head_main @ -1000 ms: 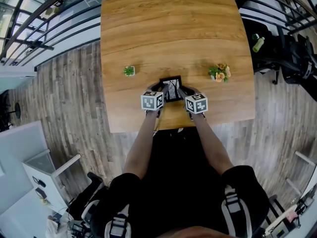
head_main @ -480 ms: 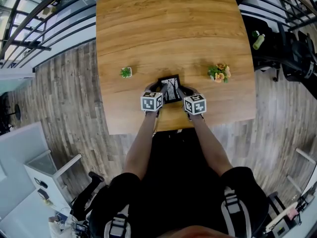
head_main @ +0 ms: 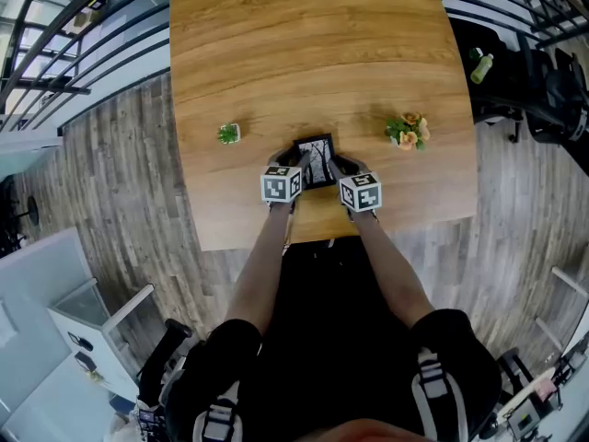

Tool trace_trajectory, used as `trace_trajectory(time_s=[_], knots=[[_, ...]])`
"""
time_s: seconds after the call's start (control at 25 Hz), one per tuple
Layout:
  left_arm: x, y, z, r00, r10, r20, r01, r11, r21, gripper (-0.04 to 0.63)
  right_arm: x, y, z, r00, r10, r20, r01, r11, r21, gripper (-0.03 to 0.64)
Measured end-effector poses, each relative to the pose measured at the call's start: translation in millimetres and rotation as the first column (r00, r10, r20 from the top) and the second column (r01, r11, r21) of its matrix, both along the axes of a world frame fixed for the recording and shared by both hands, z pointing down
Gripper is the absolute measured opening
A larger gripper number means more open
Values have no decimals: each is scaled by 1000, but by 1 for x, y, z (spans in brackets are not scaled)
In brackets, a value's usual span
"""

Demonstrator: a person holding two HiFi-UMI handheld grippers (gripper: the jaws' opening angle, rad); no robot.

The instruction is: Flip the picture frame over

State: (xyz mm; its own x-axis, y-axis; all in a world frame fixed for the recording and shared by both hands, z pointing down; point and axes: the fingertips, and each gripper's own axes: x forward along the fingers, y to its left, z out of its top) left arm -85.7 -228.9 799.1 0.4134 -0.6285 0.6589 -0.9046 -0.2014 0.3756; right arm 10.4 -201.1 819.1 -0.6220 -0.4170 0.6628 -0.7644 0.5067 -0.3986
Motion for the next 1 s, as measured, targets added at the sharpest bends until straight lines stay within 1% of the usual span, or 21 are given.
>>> trace_trajectory(time_s=[0.2,0.44,0.68,0.72,0.8,0.88,1.0], knots=[[7,-2,8,999,19,38,-18,1000,-11,181,6,0,6,1000,11,-10,-11,1000,-11,89],[7,-2,10,997,33,71,-33,999,-3,184,6,1,7,999,8,-32,-9,1000,-10,91],[10,-2,12,989,52,137,-53,999,5,184,5,0,10,998,-10,-57,9,1000,-10,100],[10,-2,12,988,53,145,-55,998,7,184,4,1,11,998,-18,-57,17,1000,-12,114],[9,-3,13,987,48,154,-50,999,8,192,1,3,11,998,-33,-46,32,999,-19,164],[7,-6,11,988,35,148,-37,999,15,223,-2,4,10,999,-37,-23,37,999,-28,193],[6,-10,7,991,23,132,-27,999,25,239,-2,4,8,1000,-30,4,30,999,-46,235]])
